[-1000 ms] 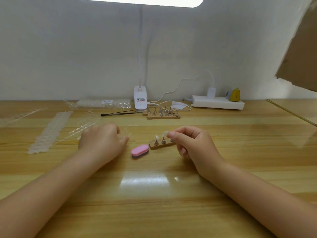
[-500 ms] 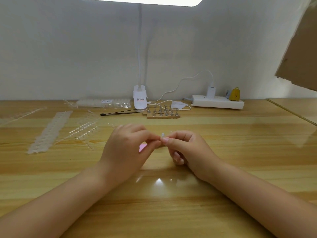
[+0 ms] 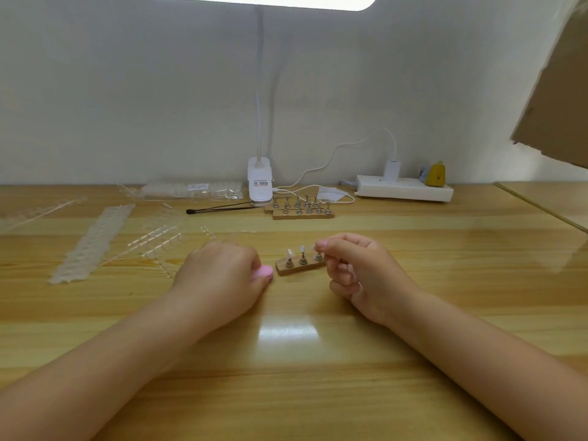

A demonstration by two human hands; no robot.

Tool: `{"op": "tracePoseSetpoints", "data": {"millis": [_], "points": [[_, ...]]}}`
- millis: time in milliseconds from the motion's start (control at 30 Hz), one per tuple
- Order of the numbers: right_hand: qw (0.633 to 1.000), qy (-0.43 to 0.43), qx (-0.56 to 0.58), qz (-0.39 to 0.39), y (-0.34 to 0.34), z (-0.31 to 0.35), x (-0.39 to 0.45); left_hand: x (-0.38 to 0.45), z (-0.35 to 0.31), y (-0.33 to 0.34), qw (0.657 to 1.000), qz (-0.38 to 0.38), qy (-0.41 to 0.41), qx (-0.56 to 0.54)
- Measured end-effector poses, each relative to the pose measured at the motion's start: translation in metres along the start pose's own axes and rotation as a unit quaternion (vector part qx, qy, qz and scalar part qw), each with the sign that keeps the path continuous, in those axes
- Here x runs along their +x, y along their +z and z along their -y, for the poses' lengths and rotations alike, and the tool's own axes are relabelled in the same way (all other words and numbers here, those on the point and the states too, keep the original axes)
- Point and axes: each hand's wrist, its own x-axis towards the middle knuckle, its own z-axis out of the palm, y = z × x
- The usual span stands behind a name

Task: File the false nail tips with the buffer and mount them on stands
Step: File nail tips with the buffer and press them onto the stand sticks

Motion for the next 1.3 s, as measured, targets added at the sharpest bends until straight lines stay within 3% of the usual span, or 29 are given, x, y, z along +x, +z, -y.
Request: {"op": "tracePoseSetpoints", "data": {"millis": [67, 133, 200, 300, 433, 533, 667, 800, 967, 1133, 1300], "points": [[1.0, 0.012, 0.011, 0.002, 0.0, 0.001, 0.0, 0.001, 0.0, 0.001, 0.998, -0.046, 0.004, -0.031], [0.999, 0.033, 0.025, 0.003, 0.002, 0.0, 0.001, 0.0, -0.004, -0.001, 0.976, -0.171, 0.046, -0.129], [0.998, 0.05, 0.039, 0.014, 0.002, 0.0, 0.001, -0.004, -0.014, -0.006, 0.93, -0.28, 0.153, -0.183], [0.995, 0.062, 0.037, 0.067, 0.002, 0.0, 0.0, -0.013, -0.028, -0.001, 0.878, -0.363, 0.286, -0.126], [0.985, 0.088, 0.057, 0.139, 0.006, 0.0, -0.003, -0.01, -0.015, 0.002, 0.883, -0.372, 0.274, -0.085], [0.983, 0.093, 0.087, 0.129, 0.005, 0.001, -0.003, -0.006, -0.006, 0.003, 0.884, -0.38, 0.261, -0.077], [0.984, 0.086, 0.075, 0.136, 0.004, -0.001, -0.002, -0.007, -0.019, 0.009, 0.852, -0.413, 0.32, -0.043], [0.982, 0.089, 0.097, 0.134, 0.003, 0.0, 0.0, 0.0, -0.001, 0.011, 0.872, -0.408, 0.269, -0.024], [0.982, 0.075, 0.079, 0.155, 0.004, -0.002, -0.003, -0.004, -0.016, 0.012, 0.829, -0.449, 0.332, -0.025], [0.984, 0.069, 0.093, 0.136, 0.003, 0.002, -0.003, 0.001, 0.0, 0.007, 0.864, -0.429, 0.263, -0.002], [0.982, 0.066, 0.084, 0.154, 0.007, 0.0, -0.006, -0.007, -0.019, 0.008, 0.828, -0.45, 0.335, -0.019]]}}
